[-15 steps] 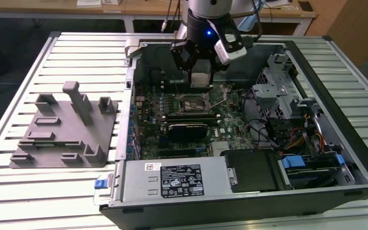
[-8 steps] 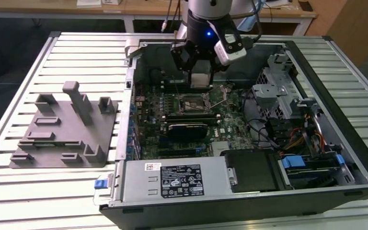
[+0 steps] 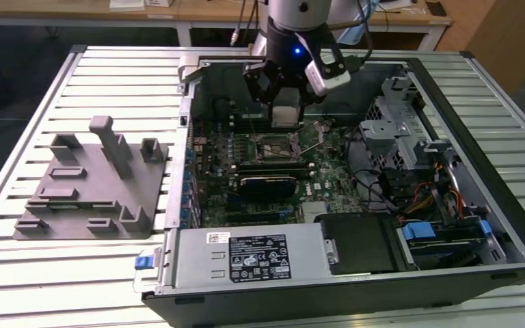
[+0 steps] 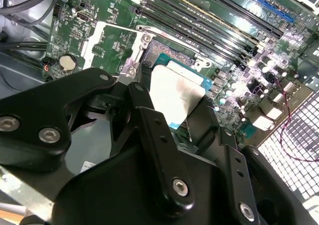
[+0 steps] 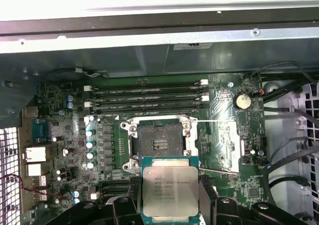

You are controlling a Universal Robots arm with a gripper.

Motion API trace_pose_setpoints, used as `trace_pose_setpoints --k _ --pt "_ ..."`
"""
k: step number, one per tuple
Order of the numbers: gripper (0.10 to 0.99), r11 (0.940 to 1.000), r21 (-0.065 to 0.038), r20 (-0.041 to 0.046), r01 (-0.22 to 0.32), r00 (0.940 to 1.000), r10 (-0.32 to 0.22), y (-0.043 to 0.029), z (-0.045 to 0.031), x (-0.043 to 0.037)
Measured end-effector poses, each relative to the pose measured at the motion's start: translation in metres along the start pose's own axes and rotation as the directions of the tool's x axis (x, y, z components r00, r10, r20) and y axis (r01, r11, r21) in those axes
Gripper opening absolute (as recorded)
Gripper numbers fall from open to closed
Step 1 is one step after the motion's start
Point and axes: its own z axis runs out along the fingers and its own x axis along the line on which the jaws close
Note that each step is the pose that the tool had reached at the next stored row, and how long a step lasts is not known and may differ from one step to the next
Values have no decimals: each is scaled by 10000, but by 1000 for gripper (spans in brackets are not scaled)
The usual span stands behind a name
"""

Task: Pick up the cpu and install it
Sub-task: 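Pick up the cpu and move it towards the insertion slot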

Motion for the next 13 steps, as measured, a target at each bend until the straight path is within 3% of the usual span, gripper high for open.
trace_pose_setpoints --k 13 --pt "541 10000 2 -1 0 10000 0 -1 86 2"
